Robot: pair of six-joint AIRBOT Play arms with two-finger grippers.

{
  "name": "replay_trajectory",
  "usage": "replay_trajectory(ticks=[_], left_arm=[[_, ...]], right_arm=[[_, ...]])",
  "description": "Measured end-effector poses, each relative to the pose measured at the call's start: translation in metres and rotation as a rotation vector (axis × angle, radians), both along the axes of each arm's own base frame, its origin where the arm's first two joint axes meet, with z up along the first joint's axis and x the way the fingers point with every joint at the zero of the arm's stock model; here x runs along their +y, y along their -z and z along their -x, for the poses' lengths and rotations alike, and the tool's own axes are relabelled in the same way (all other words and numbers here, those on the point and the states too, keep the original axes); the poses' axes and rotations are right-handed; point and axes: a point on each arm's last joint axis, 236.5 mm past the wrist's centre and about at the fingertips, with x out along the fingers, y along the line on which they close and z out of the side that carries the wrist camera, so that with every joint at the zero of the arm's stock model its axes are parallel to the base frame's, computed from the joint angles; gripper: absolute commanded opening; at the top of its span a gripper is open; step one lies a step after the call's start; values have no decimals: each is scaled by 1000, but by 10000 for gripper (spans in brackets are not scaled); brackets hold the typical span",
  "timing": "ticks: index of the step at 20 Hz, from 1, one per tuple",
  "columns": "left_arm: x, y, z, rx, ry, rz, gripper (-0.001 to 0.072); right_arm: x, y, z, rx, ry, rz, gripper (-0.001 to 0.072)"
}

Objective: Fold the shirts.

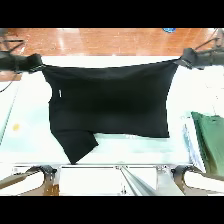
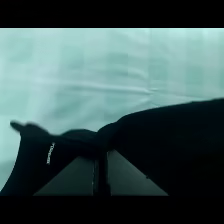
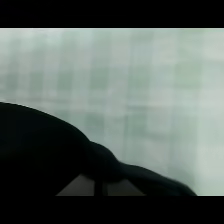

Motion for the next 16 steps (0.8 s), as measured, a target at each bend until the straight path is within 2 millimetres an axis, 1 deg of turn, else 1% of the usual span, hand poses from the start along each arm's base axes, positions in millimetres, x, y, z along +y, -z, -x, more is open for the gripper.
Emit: replay_trajectory(ticks=[1, 2, 3, 4, 5, 6, 7, 8, 9, 10, 11, 12, 13, 14, 15, 16], left_arm=[[-5, 15, -14, 25, 11, 5, 103], [-10, 27, -26, 46, 14, 15, 388], [-14, 36, -36, 64, 10, 28, 508], [-17, 44, -43, 86, 5, 40, 508], [-17, 47, -47, 104, 9, 34, 508], [-11, 48, -49, 119, 7, 18, 508], [2, 50, -47, 147, 1, -17, 506], [18, 52, -41, 187, -6, -58, 506], [39, 54, -31, 232, -22, -94, 506], [56, 57, -18, 284, -39, -112, 506], [72, 63, 0, 347, -60, -107, 506], [81, 69, 19, 402, -76, -89, 506], [86, 79, 40, 455, -90, -56, 506], [83, 90, 63, 506, -94, -17, 506], [81, 105, 91, 567, -99, 13, 506], [77, 117, 117, 616, -108, 47, 506]], right_arm=[[1, 11, -17, 14, 8, -34, 199], [1, 18, -32, 21, 24, -72, 414], [1, 25, -45, 31, 44, -108, 413], [-3, 31, -54, 39, 64, -132, 413], [-7, 33, -60, 45, 80, -153, 412], [-15, 32, -63, 46, 98, -168, 412], [-26, 31, -62, 56, 111, -176, 411], [-40, 31, -58, 70, 123, -174, 411], [-55, 32, -48, 98, 125, -162, 411], [-70, 37, -35, 139, 119, -133, 411], [-87, 46, -15, 197, 110, -84, 411], [-103, 55, 5, 258, 112, -36, 411], [-118, 66, 29, 327, 135, 3, 411], [-129, 75, 51, 381, 166, 30, 411], [-134, 85, 73, 425, 194, 44, 411], [-133, 97, 94, 458, 214, 45, 411]])
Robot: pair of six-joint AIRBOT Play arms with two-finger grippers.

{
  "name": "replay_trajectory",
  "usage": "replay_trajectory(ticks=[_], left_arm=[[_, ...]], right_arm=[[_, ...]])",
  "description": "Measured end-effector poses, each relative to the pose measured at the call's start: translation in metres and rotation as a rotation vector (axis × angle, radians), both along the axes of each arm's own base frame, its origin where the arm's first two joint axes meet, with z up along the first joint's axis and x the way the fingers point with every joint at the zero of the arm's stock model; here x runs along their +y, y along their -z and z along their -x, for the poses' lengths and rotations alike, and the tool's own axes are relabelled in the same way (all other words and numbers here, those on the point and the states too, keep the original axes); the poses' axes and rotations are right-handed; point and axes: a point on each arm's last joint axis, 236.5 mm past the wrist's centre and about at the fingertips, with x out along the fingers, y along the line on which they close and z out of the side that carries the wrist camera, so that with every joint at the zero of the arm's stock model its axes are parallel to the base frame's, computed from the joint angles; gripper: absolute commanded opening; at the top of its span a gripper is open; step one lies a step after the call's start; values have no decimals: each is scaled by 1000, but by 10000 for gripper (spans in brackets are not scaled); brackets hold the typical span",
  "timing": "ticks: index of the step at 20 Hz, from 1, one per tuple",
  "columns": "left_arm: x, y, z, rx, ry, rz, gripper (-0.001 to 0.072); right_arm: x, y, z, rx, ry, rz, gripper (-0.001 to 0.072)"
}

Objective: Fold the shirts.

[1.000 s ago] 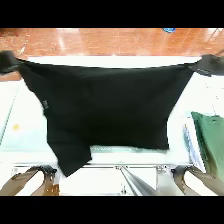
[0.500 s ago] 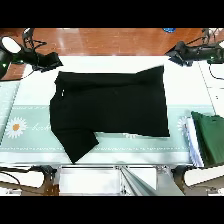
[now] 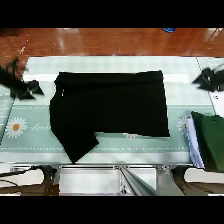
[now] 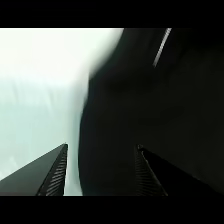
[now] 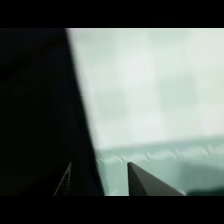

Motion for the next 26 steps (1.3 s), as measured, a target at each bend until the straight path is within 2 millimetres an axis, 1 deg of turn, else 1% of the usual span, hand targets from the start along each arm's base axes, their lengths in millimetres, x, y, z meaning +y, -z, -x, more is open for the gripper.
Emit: replay_trajectory(ticks=[1, 2, 3, 4, 6, 7, 8, 10, 13, 16, 17, 18, 19, 21, 23, 24, 26], left_arm=[[0, 14, 26, 35, -25, 16, 506], [-3, 23, 47, 54, -55, 50, 506], [-7, 30, 68, 67, -88, 90, 506], [-12, 34, 85, 66, -127, 140, 506], [-21, 39, 106, 39, -200, 232, 507], [-25, 42, 115, 35, -224, 269, 507], [-30, 45, 123, 35, -246, 300, 507], [-40, 53, 133, 43, -271, 344, 506], [-49, 67, 135, 50, -306, 374, 506], [-62, 74, 131, 62, -317, 417, 504], [-66, 76, 129, 63, -315, 422, 462], [-69, 78, 127, 59, -307, 419, 199], [-69, 82, 122, 39, -297, 400, 18], [-73, 84, 115, 16, -261, 384, 17], [-77, 82, 109, 1, -235, 382, 17], [-78, 81, 107, -5, -223, 378, 18], [-80, 78, 103, -18, -214, 380, 18]], right_arm=[[5, 10, 21, 29, 10, -4, 411], [12, 21, 41, 51, 13, -5, 411], [15, 32, 59, 70, 16, 5, 411], [19, 40, 75, 87, 13, 13, 411], [25, 52, 100, 113, 7, 27, 411], [27, 56, 108, 118, 8, 35, 411], [29, 59, 114, 123, 7, 35, 411], [34, 61, 118, 118, 11, 27, 411], [42, 60, 117, 99, 12, -3, 411], [48, 58, 116, 84, 13, -27, 411], [48, 58, 116, 81, 12, -30, 411], [49, 58, 115, 78, 11, -33, 411], [48, 57, 115, 73, 15, -36, 411], [42, 58, 118, 77, 33, -38, 411], [45, 65, 132, 121, 37, -64, 411], [50, 70, 139, 144, 44, -91, 411], [69, 79, 155, 194, 53, -172, 411]])
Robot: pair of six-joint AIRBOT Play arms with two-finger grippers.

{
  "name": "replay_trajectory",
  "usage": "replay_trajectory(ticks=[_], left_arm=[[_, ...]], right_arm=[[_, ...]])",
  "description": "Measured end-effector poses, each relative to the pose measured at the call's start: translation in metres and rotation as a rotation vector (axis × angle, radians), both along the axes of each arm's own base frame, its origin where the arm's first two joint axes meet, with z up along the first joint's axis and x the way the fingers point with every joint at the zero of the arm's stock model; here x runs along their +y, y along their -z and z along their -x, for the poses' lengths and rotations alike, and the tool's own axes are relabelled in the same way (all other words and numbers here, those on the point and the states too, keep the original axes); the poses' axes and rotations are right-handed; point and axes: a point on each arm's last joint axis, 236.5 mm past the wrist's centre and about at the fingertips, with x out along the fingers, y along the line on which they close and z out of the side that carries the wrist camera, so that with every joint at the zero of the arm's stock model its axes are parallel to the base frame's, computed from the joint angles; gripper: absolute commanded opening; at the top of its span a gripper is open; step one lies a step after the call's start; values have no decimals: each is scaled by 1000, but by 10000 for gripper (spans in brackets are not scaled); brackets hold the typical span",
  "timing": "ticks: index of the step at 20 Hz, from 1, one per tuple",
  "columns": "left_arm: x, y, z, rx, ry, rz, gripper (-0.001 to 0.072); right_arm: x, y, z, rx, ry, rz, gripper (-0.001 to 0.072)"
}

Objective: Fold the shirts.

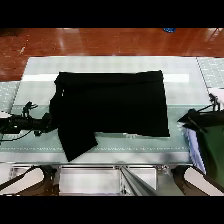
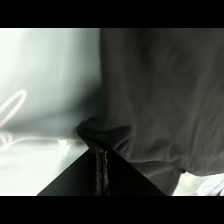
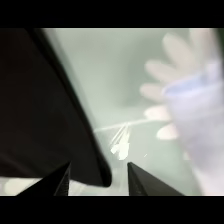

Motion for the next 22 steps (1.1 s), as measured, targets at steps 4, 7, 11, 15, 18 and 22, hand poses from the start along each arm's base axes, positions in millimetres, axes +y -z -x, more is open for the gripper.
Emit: replay_trajectory(ticks=[4, 7, 11, 15, 18, 22], left_arm=[[-4, -3, -1, -5, 14, 10, 18], [-5, -4, -2, -7, 18, 15, 17], [-6, -5, -2, -7, 20, 17, 18], [-10, -8, -4, -15, 33, 23, 18], [-12, -31, -31, -90, 14, 48, 17], [-6, -139, -109, -401, -16, 86, 17]], right_arm=[[26, 17, 25, 64, 12, -92, 411], [37, 27, 34, 97, -11, -94, 411], [64, 38, 29, 119, -37, -140, 399], [75, 43, -10, 17, -47, -131, 18], [91, 4, -57, -132, -124, -173, 18], [97, -113, -137, -435, -254, -141, 18]])
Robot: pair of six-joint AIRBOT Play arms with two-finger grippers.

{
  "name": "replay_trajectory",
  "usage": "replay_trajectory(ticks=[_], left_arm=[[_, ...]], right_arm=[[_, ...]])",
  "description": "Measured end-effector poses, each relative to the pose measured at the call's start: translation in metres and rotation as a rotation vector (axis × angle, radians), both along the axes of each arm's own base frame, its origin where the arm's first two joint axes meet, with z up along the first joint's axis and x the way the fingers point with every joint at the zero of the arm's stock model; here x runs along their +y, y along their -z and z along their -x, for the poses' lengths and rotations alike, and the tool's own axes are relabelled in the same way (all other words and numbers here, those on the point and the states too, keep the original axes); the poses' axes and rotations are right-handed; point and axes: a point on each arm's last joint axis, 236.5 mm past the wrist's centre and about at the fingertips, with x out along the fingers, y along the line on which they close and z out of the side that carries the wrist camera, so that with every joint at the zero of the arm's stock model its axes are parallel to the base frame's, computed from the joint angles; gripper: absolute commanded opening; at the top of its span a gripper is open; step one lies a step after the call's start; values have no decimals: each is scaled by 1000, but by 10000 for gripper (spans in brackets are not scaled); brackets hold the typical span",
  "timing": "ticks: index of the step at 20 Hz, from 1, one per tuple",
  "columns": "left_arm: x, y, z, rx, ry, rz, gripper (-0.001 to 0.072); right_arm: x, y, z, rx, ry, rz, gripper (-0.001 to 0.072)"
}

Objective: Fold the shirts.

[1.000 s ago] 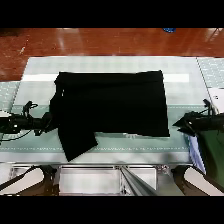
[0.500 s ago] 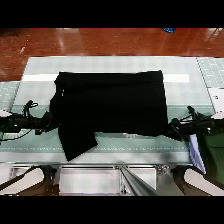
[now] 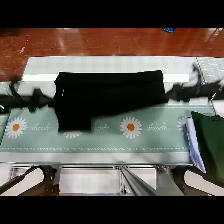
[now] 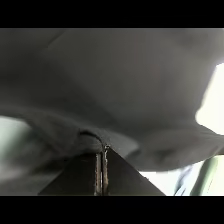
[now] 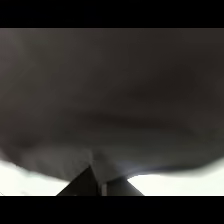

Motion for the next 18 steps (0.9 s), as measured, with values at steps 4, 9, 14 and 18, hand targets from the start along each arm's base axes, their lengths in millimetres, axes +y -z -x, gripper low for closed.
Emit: replay_trajectory(ticks=[4, 9, 14, 18], left_arm=[[3, -185, -42, -457, 6, -82, 17], [-14, -376, 17, -907, -36, -308, 17], [-4, -451, 121, -1109, -209, -736, 17], [12, -468, 196, -1142, -365, -954, 17]], right_arm=[[-7, -182, -41, -431, -17, 122, 18], [-6, -351, 36, -834, 29, 328, 18], [-23, -403, 133, -970, 159, 533, 18], [-29, -411, 188, -988, 228, 602, 18]])
